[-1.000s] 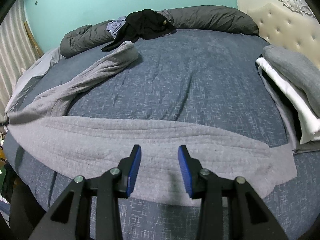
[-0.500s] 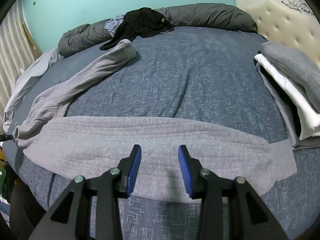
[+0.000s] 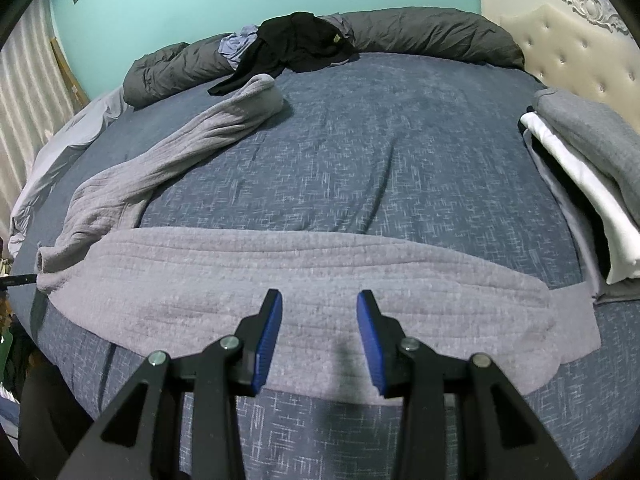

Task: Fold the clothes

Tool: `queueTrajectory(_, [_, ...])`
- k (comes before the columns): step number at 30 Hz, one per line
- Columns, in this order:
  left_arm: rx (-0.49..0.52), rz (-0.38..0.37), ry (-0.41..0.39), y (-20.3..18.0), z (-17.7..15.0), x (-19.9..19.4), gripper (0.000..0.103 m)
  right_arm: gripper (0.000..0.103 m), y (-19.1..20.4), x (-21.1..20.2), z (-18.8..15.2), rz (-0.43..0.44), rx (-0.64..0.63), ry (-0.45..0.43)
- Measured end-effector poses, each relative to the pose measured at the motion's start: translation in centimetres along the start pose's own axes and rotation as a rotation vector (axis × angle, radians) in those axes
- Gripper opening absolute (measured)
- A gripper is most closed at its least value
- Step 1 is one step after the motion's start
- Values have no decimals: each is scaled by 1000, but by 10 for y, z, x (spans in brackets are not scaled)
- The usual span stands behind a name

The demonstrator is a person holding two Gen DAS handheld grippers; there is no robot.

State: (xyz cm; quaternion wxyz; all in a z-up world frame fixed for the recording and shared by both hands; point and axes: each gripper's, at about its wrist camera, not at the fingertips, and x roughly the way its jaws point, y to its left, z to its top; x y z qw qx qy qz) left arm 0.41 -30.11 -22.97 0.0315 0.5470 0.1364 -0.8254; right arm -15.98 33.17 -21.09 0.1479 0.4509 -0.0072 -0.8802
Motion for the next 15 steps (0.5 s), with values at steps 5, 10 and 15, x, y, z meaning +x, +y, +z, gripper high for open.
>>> queueTrajectory(5, [3,100,-97,4,7,-24,2,39,0,-2,-1,0,-1,-3])
queueTrajectory(10, [-28,182,-198,26,20,-67,2,39,-1,-1,-1,-2,8,-3])
queueTrajectory(15, [-55,199,-269,35,35,-108,0,39,-3,-3,0,1,9,-10])
